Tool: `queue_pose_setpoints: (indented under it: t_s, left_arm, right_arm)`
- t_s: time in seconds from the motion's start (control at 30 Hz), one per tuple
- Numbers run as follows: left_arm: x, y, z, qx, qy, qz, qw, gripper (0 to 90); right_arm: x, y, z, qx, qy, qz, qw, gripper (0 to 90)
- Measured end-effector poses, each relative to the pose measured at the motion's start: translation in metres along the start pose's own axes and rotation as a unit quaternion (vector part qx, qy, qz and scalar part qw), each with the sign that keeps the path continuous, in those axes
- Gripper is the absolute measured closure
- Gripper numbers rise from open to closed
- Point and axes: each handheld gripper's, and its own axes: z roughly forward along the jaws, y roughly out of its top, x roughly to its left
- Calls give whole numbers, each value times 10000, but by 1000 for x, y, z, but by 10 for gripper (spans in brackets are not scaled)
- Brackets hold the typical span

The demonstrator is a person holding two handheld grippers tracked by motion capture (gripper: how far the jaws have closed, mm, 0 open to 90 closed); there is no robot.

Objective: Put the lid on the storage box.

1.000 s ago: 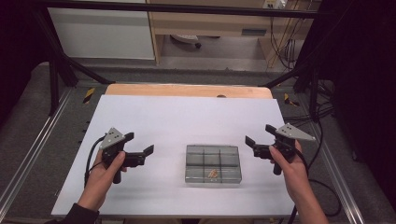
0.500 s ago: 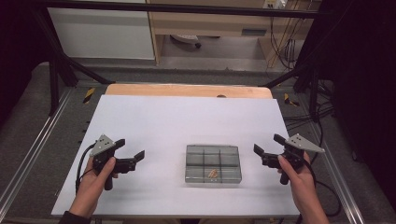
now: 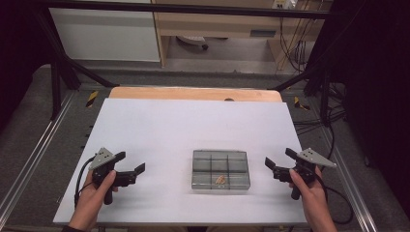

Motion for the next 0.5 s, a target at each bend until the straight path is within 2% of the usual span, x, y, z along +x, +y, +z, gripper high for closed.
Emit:
queue_pose_setpoints:
  t_s: [0.23,0.5]
  left_arm:
    - [-3,-8,1,74,-22,15,10000,64]
    - [-13,-20,8,239,-151,74,9996,67]
  right_arm:
    - [1,-14,1,132,28,21,9999,37]
    - [6,-24,4,297,90,-27,9995,38]
